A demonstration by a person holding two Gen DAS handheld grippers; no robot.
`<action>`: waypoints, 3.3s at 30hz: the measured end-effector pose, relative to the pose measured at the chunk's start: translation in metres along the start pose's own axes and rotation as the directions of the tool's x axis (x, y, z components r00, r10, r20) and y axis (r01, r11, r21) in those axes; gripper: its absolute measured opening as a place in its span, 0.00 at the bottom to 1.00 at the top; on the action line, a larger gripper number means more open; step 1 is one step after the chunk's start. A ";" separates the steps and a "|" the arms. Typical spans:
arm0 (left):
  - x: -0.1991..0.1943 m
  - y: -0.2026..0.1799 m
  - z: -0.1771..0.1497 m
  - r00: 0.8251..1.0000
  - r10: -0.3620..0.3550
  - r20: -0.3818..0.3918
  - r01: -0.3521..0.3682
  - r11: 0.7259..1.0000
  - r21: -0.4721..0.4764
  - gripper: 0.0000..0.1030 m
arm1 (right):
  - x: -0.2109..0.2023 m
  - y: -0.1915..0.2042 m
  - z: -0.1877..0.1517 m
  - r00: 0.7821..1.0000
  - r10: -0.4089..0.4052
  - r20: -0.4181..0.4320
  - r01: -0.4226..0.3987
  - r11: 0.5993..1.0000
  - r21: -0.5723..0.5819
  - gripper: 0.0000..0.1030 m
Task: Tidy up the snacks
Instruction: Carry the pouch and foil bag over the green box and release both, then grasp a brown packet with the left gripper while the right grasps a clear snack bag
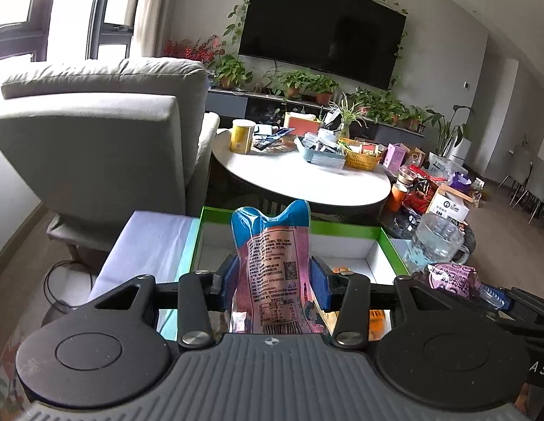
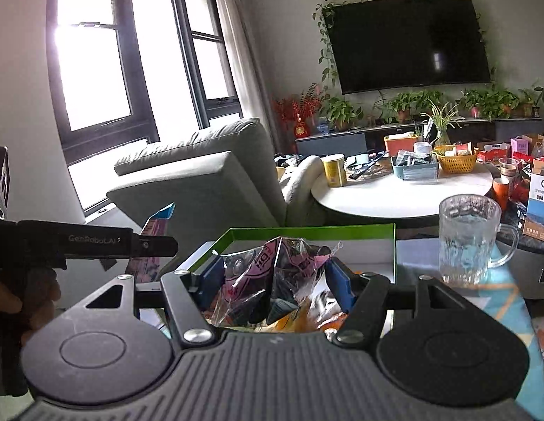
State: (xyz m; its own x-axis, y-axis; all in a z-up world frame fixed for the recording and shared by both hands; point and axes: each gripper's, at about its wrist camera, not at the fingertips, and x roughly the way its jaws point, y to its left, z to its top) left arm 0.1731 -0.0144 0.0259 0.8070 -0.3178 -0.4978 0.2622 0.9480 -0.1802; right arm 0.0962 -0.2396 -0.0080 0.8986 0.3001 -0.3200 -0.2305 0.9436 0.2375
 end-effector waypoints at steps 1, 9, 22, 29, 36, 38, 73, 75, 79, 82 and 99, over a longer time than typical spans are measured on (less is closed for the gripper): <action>0.005 0.000 0.002 1.000 0.000 -0.001 0.000 1.000 0.004 0.40 | 0.004 -0.002 0.001 1.000 -0.005 -0.002 0.005 1.000 0.002 0.35; 0.051 0.002 0.012 1.000 -0.004 -0.031 0.004 1.000 0.007 0.40 | 0.030 -0.019 0.009 0.999 -0.042 -0.013 0.042 0.999 0.024 0.35; 0.105 0.008 0.007 0.990 0.018 -0.137 -0.014 1.000 0.025 0.48 | 0.070 -0.030 0.001 0.994 -0.069 -0.089 0.073 0.997 0.038 0.35; 0.111 0.008 0.000 0.978 0.032 -0.206 -0.021 0.998 0.056 0.59 | 0.076 -0.035 -0.007 0.986 -0.122 -0.115 0.128 0.990 0.050 0.36; 0.079 0.016 0.002 0.984 0.073 -0.159 -0.069 0.997 0.035 0.64 | 0.060 -0.035 -0.004 0.988 -0.121 -0.092 0.128 0.989 0.076 0.36; 0.064 0.019 0.000 0.987 0.064 -0.148 -0.061 0.998 0.023 0.64 | 0.055 -0.032 -0.003 0.990 -0.108 -0.089 0.114 0.991 0.075 0.36; 0.045 0.017 -0.089 0.943 -0.032 -0.331 0.006 0.997 -0.079 0.63 | 0.015 0.019 -0.073 0.961 -0.033 -0.274 0.027 0.999 -0.028 0.37; 0.047 0.020 -0.090 0.946 -0.041 -0.322 0.013 0.996 -0.088 0.53 | 0.015 0.023 -0.076 0.961 -0.032 -0.274 0.021 0.999 -0.045 0.37; 0.044 0.023 -0.092 0.954 -0.074 -0.291 0.050 0.995 -0.088 0.42 | 0.017 0.029 -0.080 0.959 -0.012 -0.283 0.000 0.999 -0.043 0.37; 0.039 0.025 -0.092 0.958 -0.082 -0.275 0.061 0.994 -0.086 0.40 | 0.021 0.034 -0.081 0.958 0.005 -0.285 -0.015 0.999 -0.032 0.37; 0.002 0.046 -0.091 0.975 -0.065 -0.211 0.039 0.991 -0.125 0.39 | 0.025 0.028 -0.079 0.964 -0.101 -0.245 0.097 0.995 -0.031 0.37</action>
State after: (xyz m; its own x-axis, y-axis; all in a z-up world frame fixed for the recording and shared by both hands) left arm 0.1386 0.0272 -0.0604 0.6583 -0.3746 -0.6529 0.2254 0.9257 -0.3038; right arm 0.0831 -0.1950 -0.0821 0.7984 0.2279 -0.5573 -0.1538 0.9721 0.1771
